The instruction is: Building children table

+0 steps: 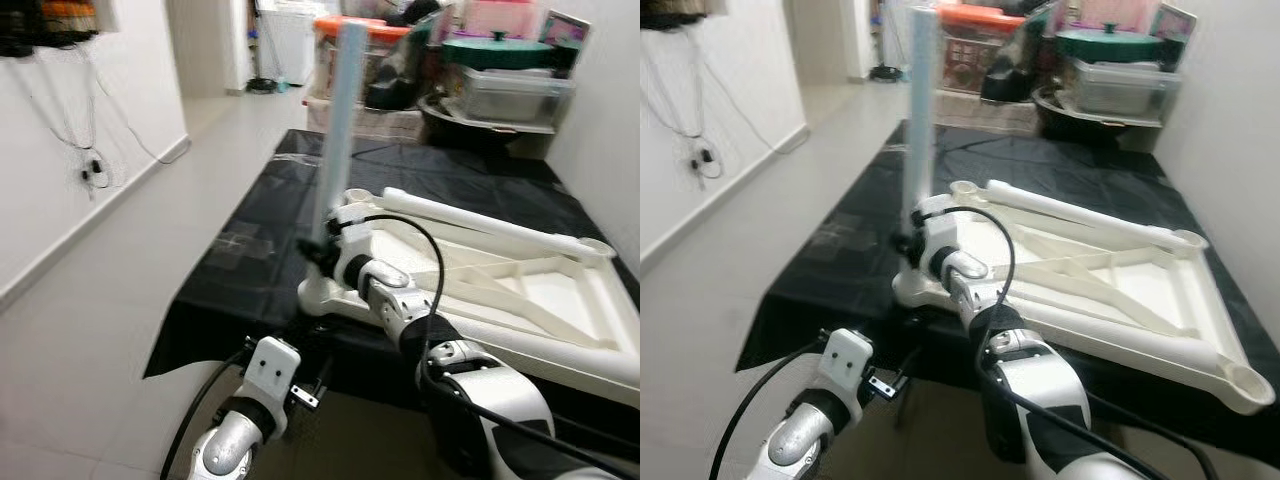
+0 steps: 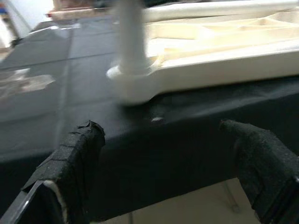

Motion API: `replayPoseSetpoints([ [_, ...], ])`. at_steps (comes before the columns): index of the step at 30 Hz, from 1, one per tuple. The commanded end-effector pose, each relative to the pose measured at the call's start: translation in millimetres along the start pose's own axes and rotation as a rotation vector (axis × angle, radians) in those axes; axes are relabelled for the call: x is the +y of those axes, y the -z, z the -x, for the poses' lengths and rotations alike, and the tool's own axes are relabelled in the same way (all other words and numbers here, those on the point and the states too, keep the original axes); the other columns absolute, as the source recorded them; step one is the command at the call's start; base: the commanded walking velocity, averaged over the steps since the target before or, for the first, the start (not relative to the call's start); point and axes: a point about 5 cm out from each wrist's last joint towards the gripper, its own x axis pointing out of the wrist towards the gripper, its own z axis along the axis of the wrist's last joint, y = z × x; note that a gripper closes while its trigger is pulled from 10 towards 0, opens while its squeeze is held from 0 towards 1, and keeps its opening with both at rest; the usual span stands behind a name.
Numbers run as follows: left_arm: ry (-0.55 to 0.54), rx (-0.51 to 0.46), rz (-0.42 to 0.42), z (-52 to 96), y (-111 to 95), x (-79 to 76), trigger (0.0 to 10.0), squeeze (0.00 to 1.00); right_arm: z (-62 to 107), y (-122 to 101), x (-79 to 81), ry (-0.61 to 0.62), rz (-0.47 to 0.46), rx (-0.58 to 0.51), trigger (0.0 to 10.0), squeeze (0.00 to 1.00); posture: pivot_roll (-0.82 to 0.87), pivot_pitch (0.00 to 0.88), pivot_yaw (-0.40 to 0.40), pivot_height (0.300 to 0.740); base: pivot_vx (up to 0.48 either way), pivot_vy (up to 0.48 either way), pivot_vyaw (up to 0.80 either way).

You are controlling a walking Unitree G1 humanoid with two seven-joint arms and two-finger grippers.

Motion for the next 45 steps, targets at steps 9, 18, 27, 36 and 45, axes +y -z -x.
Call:
replayPoseSetpoints([
  [9, 0.011, 0.022, 0.009, 0.0, 3.4, -1.0, 10.0, 0.00, 15.0, 3.2, -18.8, 0.443, -0.123, -0.118, 0.0, 0.00, 0.08, 0.000, -0.085, 0.740, 0.000, 0.000, 0.00],
  [18, 0.012, 0.023, 0.011, 1.1, 4.0, -2.2, 10.0, 0.00, 10.1, -1.1, 15.8, 0.214, -0.142, -0.170, 10.0, 1.00, 0.08, 0.000, -0.088, 0.740, 0.000, 0.000, 0.00],
  [27, 0.018, 0.025, 0.014, 0.9, 4.8, -2.5, 10.0, 0.00, 11.3, 9.1, 16.2, -0.234, -0.114, -0.116, 10.0, 0.00, 0.07, 0.000, -0.081, 0.740, 0.000, 0.000, 0.00],
  [36, 0.020, 0.023, 0.013, 0.2, 4.0, -2.3, 10.0, 0.00, 17.4, 5.4, 35.4, -0.798, 0.072, 0.041, 10.0, 0.00, 0.08, 0.000, -0.088, 0.740, 0.000, 0.000, 0.00],
  [45, 0.013, 0.021, 0.013, 1.4, 3.0, -3.2, 10.0, 0.00, 22.5, 0.5, 53.4, -1.024, 0.120, 0.086, 10.0, 0.00, 0.09, 0.000, -0.102, 0.740, 0.000, 0.000, 0.00],
])
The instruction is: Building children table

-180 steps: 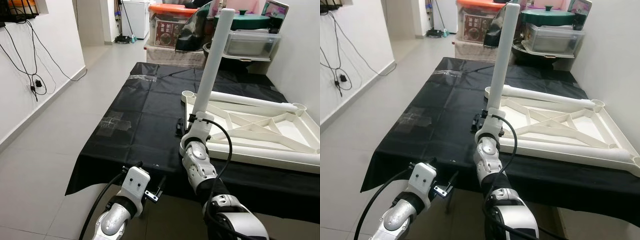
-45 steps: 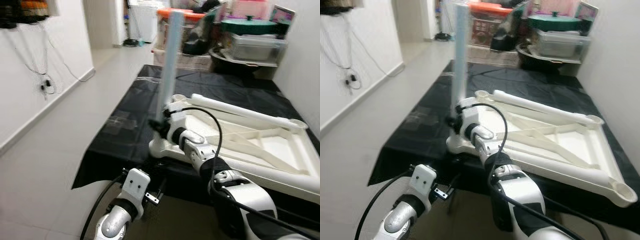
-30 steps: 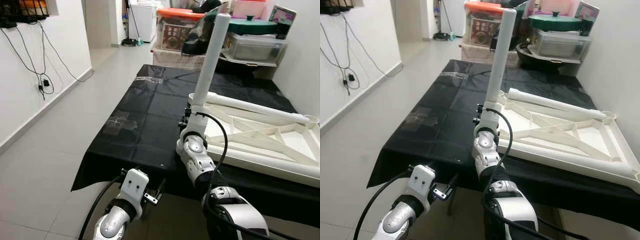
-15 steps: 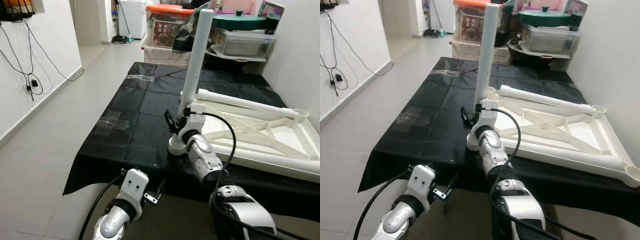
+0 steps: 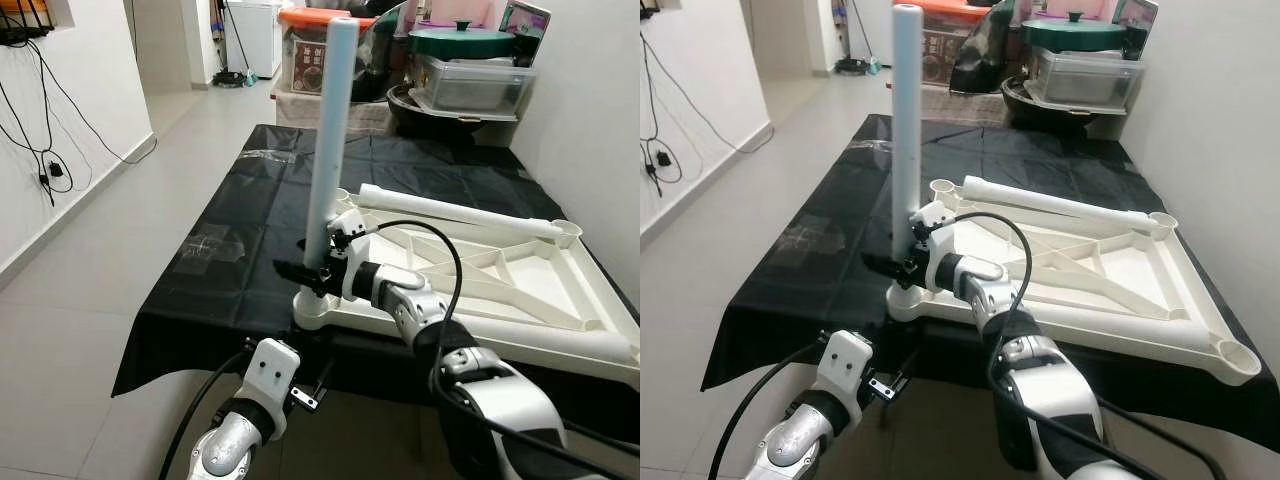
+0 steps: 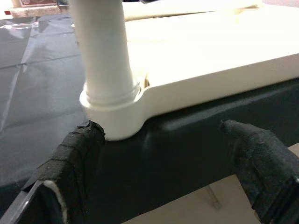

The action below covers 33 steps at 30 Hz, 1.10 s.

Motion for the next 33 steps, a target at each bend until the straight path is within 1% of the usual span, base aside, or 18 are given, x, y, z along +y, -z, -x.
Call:
replayPoseSetpoints([
  [1, 0.004, 0.016, 0.009, 1.1, 1.7, -3.2, 10.0, 0.00, -15.3, -2.2, 16.4, -0.156, 0.011, 0.040, 10.0, 0.00, 0.10, 0.000, -0.104, 0.740, 0.000, 0.000, 0.00],
  [3, 0.004, 0.016, 0.009, 1.1, 1.7, -3.2, 10.0, 0.00, -15.3, -2.2, 16.4, -0.156, 0.011, 0.040, 10.0, 0.00, 0.10, 0.000, -0.104, 0.740, 0.000, 0.000, 0.00],
  [4, 0.004, 0.016, 0.010, 1.5, 1.5, -3.4, 10.0, 0.00, -18.0, -3.7, 20.2, -0.200, 0.011, 0.044, 10.0, 0.00, 0.10, 0.000, -0.107, 0.740, 0.000, 0.000, 0.00],
  [5, 0.004, 0.016, 0.010, 1.5, 1.4, -3.2, 10.0, 0.00, -22.5, -6.5, 21.1, -0.169, 0.001, 0.023, 0.0, 0.00, 0.10, 0.000, -0.107, 0.740, 0.000, 0.000, 0.00],
  [8, 0.004, 0.016, 0.011, 1.5, 1.3, -3.1, 10.0, 0.00, -25.9, -8.9, 22.3, -0.147, 0.003, -0.005, 0.0, 0.00, 0.10, 0.000, -0.104, 0.740, 0.000, 0.000, 0.00],
  [9, 0.004, 0.017, 0.010, 1.2, 1.3, -3.1, 10.0, 0.00, -29.4, -10.9, 18.7, -0.040, -0.005, -0.020, 0.0, 0.00, 0.10, 0.000, -0.106, 0.740, 0.000, 0.000, 0.00],
  [12, 0.005, 0.017, 0.010, 1.0, 1.3, -3.0, 10.0, 0.00, -31.2, -12.1, 16.0, 0.035, -0.010, -0.028, 0.0, 0.00, 0.10, 0.000, -0.106, 0.740, 0.000, 0.000, 0.00],
  [13, 0.005, 0.017, 0.010, 0.6, 1.5, -2.8, 10.0, 0.00, -30.5, -12.0, 8.1, 0.196, -0.022, -0.039, 0.0, 0.00, 0.09, 0.000, -0.102, 0.740, 0.000, 0.000, 0.00],
  [14, 0.005, 0.017, 0.010, 0.6, 1.5, -2.8, 10.0, 0.00, -30.5, -12.0, 8.1, 0.196, -0.022, -0.039, 0.0, 0.00, 0.09, 0.000, -0.102, 0.740, 0.000, 0.000, 0.00],
  [16, 0.006, 0.018, 0.010, 0.2, 1.8, -2.1, 10.0, 0.00, -18.8, -10.6, -12.5, 0.572, -0.047, -0.056, 0.0, 0.00, 0.09, 0.000, -0.092, 0.740, 0.000, 0.000, 0.00],
  [17, 0.006, 0.018, 0.010, 0.2, 1.8, -2.1, 10.0, 0.00, -18.8, -10.6, -12.5, 0.572, -0.047, -0.056, 0.0, 0.00, 0.09, 0.000, -0.092, 0.740, 0.000, 0.000, 0.00],
  [20, 0.008, 0.019, 0.010, -0.5, 1.9, -1.4, 10.0, 0.00, 8.0, -12.2, -34.6, 1.028, -0.073, -0.109, 0.0, 0.00, 0.08, 0.000, -0.091, 0.740, 0.000, 0.000, 0.00],
  [21, 0.008, 0.019, 0.010, -0.5, 1.9, -1.4, 10.0, 0.00, 8.0, -12.2, -34.6, 1.028, -0.073, -0.109, 0.0, 0.00, 0.08, 0.000, -0.091, 0.740, 0.000, 0.000, 0.00],
  [23, 0.009, 0.019, 0.009, -1.1, 1.9, -1.1, 10.0, 0.00, 16.6, -13.4, -36.4, 1.206, -0.110, -0.165, 0.0, 0.00, 0.08, 0.000, -0.089, 0.740, 0.000, 0.000, 0.00],
  [27, 0.009, 0.019, 0.009, -1.6, 1.8, -1.1, 10.0, 0.00, 14.2, -12.6, -30.3, 1.268, -0.151, -0.207, 0.0, 0.00, 0.08, 0.000, -0.092, 0.740, 0.000, 0.000, 0.00],
  [28, 0.008, 0.018, 0.009, -1.8, 1.7, -1.1, 10.0, 0.00, 9.7, -11.0, -24.3, 1.289, -0.180, -0.222, 0.0, 0.00, 0.08, 0.000, -0.092, 0.740, 0.000, 0.000, 0.00],
  [32, 0.007, 0.018, 0.009, -2.0, 1.7, -1.2, 10.0, 0.00, 3.4, -9.1, -17.4, 1.284, -0.206, -0.232, 0.0, 0.00, 0.08, 0.000, -0.096, 0.740, 0.000, 0.000, 0.00],
  [33, 0.006, 0.018, 0.010, -2.1, 1.8, -1.3, 10.0, 0.00, -6.2, -8.6, -9.6, 1.243, -0.236, -0.247, 3.5, 0.00, 0.08, 0.000, -0.093, 0.740, 0.000, 0.000, 0.00],
])
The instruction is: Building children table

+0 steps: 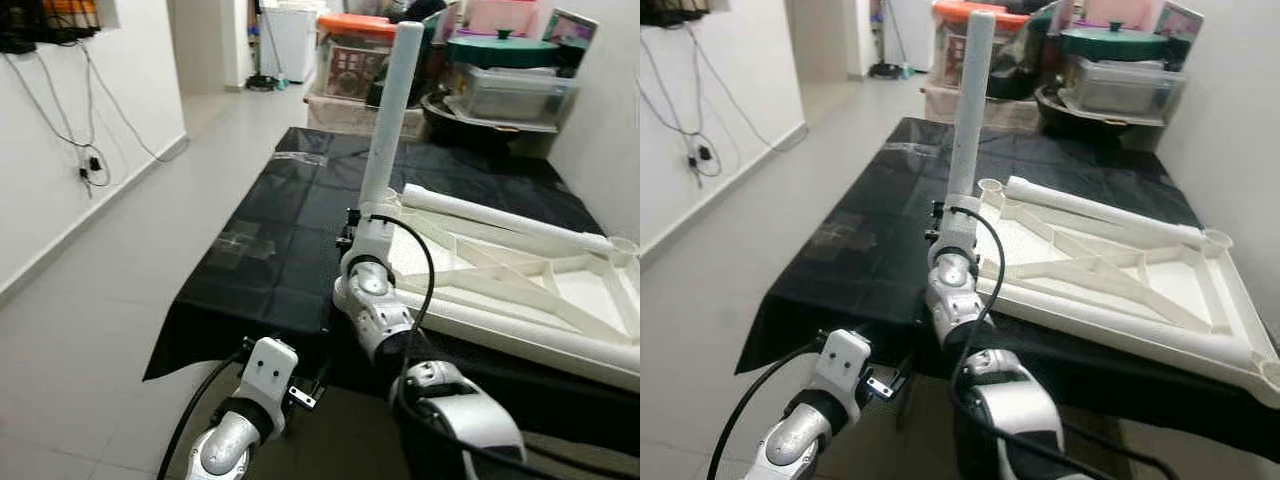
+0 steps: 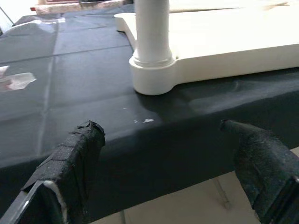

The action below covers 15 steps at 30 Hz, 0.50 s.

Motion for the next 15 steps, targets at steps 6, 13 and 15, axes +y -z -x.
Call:
replayPoseSetpoints([
  [6, 0.005, 0.016, 0.013, -1.2, 2.7, -2.2, 10.0, 0.00, 13.4, 2.0, 29.2, -0.177, -0.108, -0.041, 10.0, 1.00, 0.07, 0.000, -0.095, 0.740, 0.000, 0.000, 0.00],
  [13, 0.004, 0.018, 0.014, -1.3, 3.2, -1.9, 10.0, 0.00, 19.2, 5.7, 19.4, -0.209, -0.063, -0.110, 10.0, 0.00, 0.07, 0.000, -0.095, 0.740, 0.000, 0.000, 0.00],
  [15, 0.006, 0.020, 0.013, -1.4, 3.4, -1.4, 10.0, 0.00, 22.6, 11.6, 7.9, -0.243, -0.036, -0.122, 10.0, 0.00, 0.07, 0.000, -0.093, 0.740, 0.000, 0.000, 0.00],
])
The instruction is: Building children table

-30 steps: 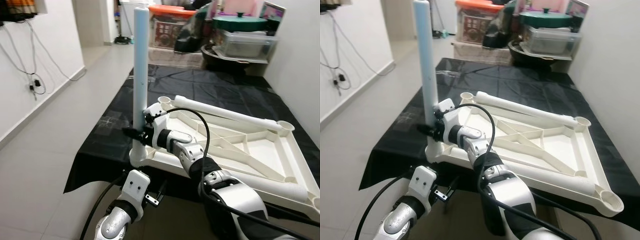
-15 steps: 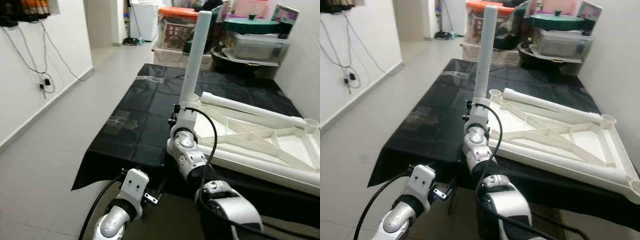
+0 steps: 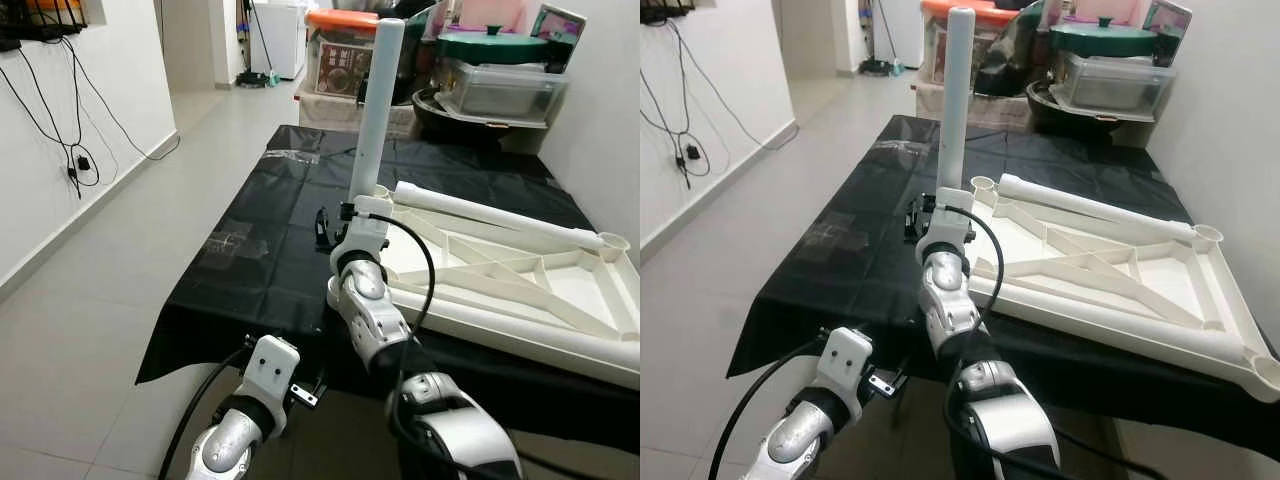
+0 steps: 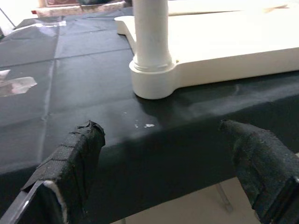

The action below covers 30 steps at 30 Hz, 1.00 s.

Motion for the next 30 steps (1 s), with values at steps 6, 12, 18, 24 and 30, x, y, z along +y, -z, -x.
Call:
replayPoseSetpoints([
  [6, 0.010, 0.027, 0.011, -0.1, 5.1, -0.6, 10.0, 0.00, 27.1, 27.3, -12.4, -0.148, -0.014, 0.067, 10.0, 0.00, 0.07, 0.000, -0.085, 0.740, 0.000, 0.000, 0.00],
  [12, 0.012, 0.031, 0.007, -0.4, 6.2, 1.0, 10.0, 0.00, 42.7, 35.3, -38.3, -0.195, 0.013, 0.077, 10.0, 0.00, 0.06, 0.000, -0.079, 0.740, 0.000, 0.000, 0.00],
  [18, -0.007, 0.044, 0.005, -0.4, 7.8, 3.6, 10.0, 0.00, 61.9, 41.8, -55.6, -0.167, 0.051, 0.070, 10.0, 0.00, 0.05, 0.000, -0.074, 0.740, 0.000, 0.000, 0.00],
  [24, -0.051, 0.064, 0.010, -0.8, 11.5, 10.6, 10.0, 0.00, 89.0, 50.9, -67.2, -0.107, 0.104, 0.076, 10.0, 0.00, 0.05, 0.000, -0.064, 0.740, 0.000, -0.178, 0.00],
  [30, -0.067, 0.078, 0.017, -1.1, 13.8, 13.5, 10.0, 0.00, 96.7, 53.0, -70.1, -0.095, 0.112, 0.086, 10.0, 0.00, 0.04, 0.000, -0.059, 0.740, 0.000, -0.456, 0.00],
])
